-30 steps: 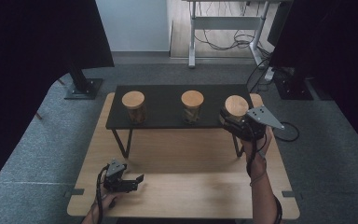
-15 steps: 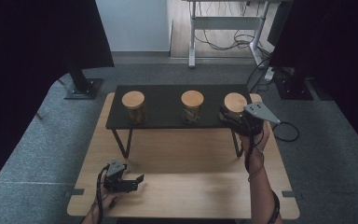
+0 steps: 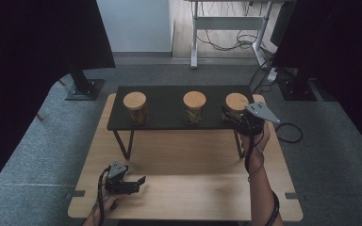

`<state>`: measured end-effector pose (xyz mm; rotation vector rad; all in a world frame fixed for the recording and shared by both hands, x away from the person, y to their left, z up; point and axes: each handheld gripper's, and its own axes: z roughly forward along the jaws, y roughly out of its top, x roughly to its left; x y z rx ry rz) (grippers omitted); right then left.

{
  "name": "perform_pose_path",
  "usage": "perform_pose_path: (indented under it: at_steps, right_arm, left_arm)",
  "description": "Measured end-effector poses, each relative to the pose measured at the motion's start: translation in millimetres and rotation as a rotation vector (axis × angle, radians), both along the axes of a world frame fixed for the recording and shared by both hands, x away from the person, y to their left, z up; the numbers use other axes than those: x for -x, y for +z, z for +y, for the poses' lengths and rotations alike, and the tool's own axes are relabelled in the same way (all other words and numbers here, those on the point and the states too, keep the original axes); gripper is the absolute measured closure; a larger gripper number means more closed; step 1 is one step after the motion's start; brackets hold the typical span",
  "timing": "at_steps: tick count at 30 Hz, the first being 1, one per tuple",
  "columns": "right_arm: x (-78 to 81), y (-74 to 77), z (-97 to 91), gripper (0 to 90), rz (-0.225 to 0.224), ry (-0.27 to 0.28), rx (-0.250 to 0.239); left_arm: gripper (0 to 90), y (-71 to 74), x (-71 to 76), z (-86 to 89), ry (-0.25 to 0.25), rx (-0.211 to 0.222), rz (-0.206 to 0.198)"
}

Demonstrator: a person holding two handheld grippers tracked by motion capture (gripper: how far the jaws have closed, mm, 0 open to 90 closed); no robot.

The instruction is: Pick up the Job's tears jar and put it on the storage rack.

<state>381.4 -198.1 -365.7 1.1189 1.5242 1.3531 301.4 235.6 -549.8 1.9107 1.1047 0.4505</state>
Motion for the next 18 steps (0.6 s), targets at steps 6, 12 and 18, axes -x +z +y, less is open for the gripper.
perform_pose_path:
  at_steps: [6, 12, 18]
  right_arm:
    - [0.0, 1.6, 4.2, 23.8, 0.004, -0.031, 0.021]
    - [0.2, 1.5, 4.2, 23.8, 0.002, -0.031, 0.021]
    - [0.5, 1.4, 4.1, 23.9, 0.001, -0.032, 0.006]
  left_arm:
    - [7.1, 0.1, 0.1, 0.0, 0.0, 0.0, -0.001]
    - [7.1, 0.1, 0.2, 0.0, 0.0, 0.0, -0.001]
    - [7.1, 0.0, 0.2, -0.2, 0.0, -0.001, -0.002]
